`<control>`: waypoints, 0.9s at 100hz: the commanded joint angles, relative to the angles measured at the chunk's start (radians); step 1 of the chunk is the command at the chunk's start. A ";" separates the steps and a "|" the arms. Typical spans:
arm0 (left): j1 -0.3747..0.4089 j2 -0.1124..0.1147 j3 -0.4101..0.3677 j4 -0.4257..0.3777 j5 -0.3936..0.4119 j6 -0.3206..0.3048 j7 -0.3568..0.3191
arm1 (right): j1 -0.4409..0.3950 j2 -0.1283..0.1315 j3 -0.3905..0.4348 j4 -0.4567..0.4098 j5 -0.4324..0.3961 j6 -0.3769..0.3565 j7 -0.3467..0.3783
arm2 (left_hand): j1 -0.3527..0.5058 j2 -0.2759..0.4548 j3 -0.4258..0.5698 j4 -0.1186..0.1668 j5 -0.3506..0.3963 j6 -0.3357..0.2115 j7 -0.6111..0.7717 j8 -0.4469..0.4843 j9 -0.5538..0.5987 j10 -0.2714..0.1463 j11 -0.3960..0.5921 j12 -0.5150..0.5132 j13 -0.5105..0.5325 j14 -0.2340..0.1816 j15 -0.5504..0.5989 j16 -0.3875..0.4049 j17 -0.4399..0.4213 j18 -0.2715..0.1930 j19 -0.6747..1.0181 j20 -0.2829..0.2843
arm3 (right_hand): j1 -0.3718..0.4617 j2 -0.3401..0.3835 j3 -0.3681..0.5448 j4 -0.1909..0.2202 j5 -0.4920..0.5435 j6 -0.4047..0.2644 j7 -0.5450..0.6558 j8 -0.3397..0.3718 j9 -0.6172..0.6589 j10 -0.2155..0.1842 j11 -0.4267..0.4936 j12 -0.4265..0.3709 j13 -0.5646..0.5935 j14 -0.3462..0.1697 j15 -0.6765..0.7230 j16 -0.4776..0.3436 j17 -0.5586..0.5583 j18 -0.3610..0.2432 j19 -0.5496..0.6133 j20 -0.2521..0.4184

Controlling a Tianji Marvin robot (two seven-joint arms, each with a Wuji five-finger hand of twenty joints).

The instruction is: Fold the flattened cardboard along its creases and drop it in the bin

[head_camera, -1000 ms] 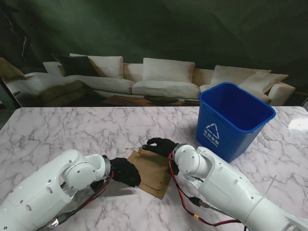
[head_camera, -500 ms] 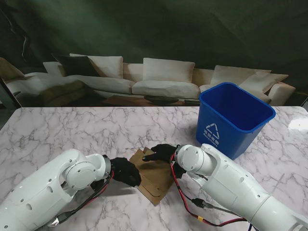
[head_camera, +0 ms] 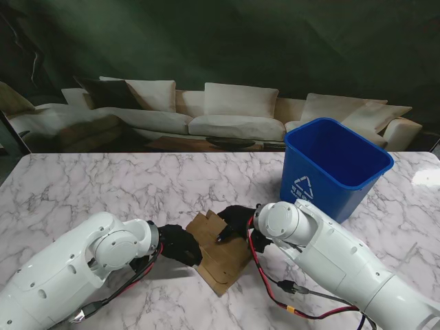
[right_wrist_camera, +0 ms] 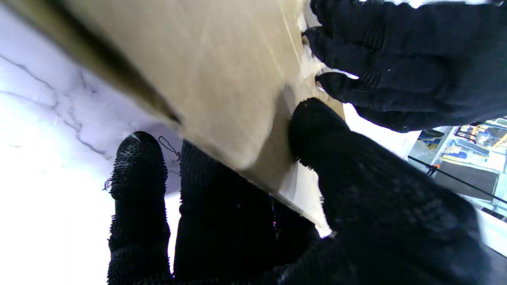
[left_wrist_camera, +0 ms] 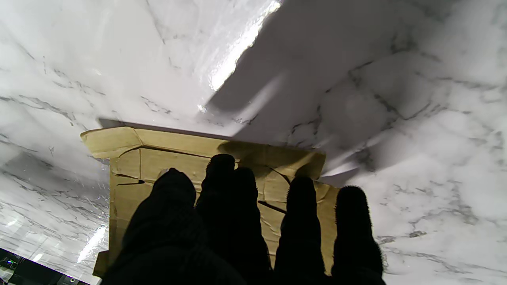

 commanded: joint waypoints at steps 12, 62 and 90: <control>0.012 0.003 0.020 0.040 0.004 0.006 -0.029 | -0.001 0.003 -0.013 -0.034 -0.015 0.041 0.012 | 0.019 0.032 -0.019 -0.019 0.040 0.017 0.014 0.002 -0.020 0.089 -0.124 -0.033 0.021 -0.001 0.014 -0.001 -0.011 0.000 -0.010 0.000 | 0.122 0.032 0.054 -0.009 0.163 -0.188 0.329 -0.104 0.122 0.046 0.046 -0.116 0.140 -0.050 0.019 0.009 0.104 0.004 0.066 -0.014; 0.105 -0.012 -0.138 -0.035 0.092 -0.007 -0.005 | -0.103 -0.012 0.100 -0.159 -0.149 0.148 -0.163 | 0.005 0.042 -0.020 -0.018 0.038 0.042 0.018 0.008 0.034 0.164 -0.119 -0.002 0.036 0.016 0.024 0.009 -0.004 0.001 -0.005 0.002 | 0.117 0.088 0.164 -0.044 0.279 -0.246 0.361 0.108 0.095 0.089 0.128 0.002 0.144 -0.134 0.230 0.012 0.198 -0.009 0.133 -0.039; 0.203 -0.028 -0.285 -0.124 0.148 -0.030 0.052 | -0.133 -0.011 0.182 -0.241 -0.191 0.139 -0.206 | -0.002 0.043 -0.021 -0.019 0.037 0.038 0.015 0.008 0.035 0.172 -0.128 0.001 0.041 0.022 0.023 0.010 0.000 0.007 -0.005 0.003 | 0.119 0.101 0.164 -0.047 0.275 -0.241 0.354 0.137 0.088 0.089 0.128 0.028 0.143 -0.132 0.246 0.010 0.190 -0.007 0.131 -0.041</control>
